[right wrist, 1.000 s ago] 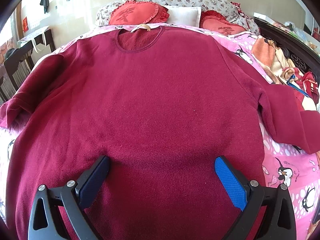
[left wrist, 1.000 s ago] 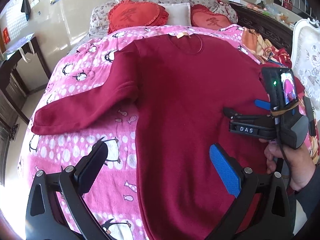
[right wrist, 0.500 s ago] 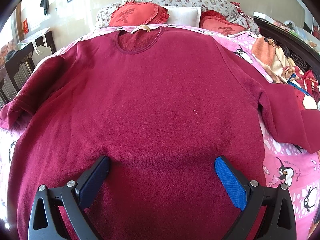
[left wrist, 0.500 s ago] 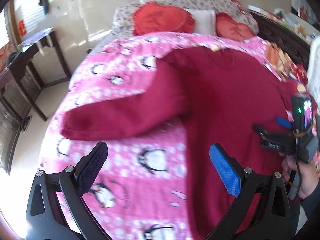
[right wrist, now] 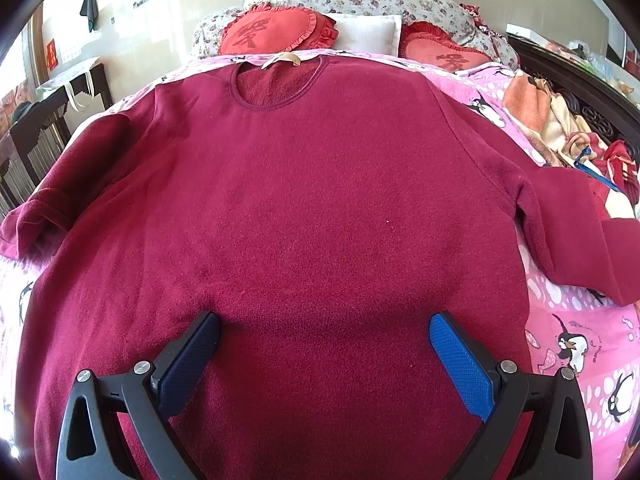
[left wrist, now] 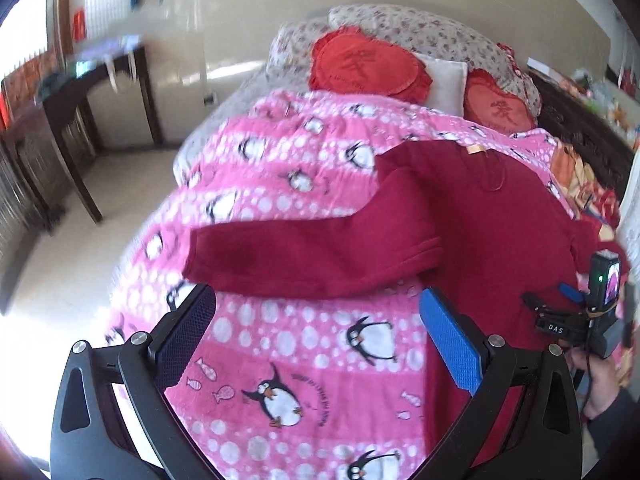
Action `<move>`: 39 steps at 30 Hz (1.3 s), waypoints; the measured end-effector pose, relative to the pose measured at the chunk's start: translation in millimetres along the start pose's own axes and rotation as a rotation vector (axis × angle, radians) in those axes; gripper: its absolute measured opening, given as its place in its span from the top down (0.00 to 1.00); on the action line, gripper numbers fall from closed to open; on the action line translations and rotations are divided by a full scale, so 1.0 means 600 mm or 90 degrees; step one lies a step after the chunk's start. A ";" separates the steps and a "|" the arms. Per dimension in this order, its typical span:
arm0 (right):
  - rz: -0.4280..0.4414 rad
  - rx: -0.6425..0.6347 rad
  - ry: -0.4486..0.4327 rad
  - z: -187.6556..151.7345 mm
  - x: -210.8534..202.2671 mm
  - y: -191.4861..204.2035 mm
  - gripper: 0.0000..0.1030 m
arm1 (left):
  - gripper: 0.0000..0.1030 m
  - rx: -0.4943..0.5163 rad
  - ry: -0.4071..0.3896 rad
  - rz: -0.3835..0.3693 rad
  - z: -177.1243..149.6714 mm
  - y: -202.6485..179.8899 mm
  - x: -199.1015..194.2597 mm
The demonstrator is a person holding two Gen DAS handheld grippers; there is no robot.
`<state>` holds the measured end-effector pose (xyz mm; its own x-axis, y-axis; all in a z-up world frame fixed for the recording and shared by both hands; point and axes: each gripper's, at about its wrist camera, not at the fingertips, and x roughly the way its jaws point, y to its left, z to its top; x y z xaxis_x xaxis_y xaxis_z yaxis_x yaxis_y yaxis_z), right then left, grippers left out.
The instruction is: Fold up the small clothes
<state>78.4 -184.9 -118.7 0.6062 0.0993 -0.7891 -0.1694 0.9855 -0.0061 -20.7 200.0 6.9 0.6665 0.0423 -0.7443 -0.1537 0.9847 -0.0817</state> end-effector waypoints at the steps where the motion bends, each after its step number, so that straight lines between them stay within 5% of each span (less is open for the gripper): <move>1: -0.001 -0.001 0.000 0.000 0.000 0.000 0.00 | 0.01 -0.027 0.003 -0.025 -0.002 0.024 0.012; 5: 0.000 0.000 -0.001 0.000 0.000 -0.001 0.00 | 0.01 -0.131 0.053 -0.109 -0.013 0.077 0.074; 12: -0.002 -0.001 -0.002 0.000 0.001 -0.001 0.00 | 0.01 -0.346 0.060 -0.259 -0.015 0.177 0.172; 14: -0.003 0.000 -0.002 0.000 0.001 -0.001 0.00 | 0.03 -0.407 0.074 -0.268 -0.020 0.205 0.195; 20: -0.002 0.000 -0.002 0.000 0.001 -0.001 0.00 | 0.03 -0.447 0.079 -0.262 -0.021 0.201 0.175; 28: -0.001 0.001 -0.003 0.001 0.001 -0.001 0.00 | 0.04 -0.465 0.001 -0.240 0.012 0.224 0.192; 30: -0.002 0.001 -0.003 0.002 0.002 -0.001 0.00 | 0.14 -0.459 -0.013 -0.215 0.012 0.218 0.184; 33: -0.001 0.001 -0.003 0.002 0.002 -0.001 0.00 | 0.45 -0.439 -0.001 -0.140 0.008 0.214 0.187; 35: -0.001 0.002 -0.003 0.002 0.002 -0.001 0.00 | 0.77 -0.443 0.013 -0.097 0.003 0.222 0.195; 39: -0.001 0.002 -0.003 0.002 0.002 -0.001 0.00 | 0.91 -0.409 0.022 -0.057 0.009 0.223 0.204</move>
<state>80.0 -185.2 -118.9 0.6103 0.0984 -0.7860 -0.1662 0.9861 -0.0056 44.1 337.5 -91.5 0.6744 -0.0510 -0.7366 -0.5118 0.6868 -0.5161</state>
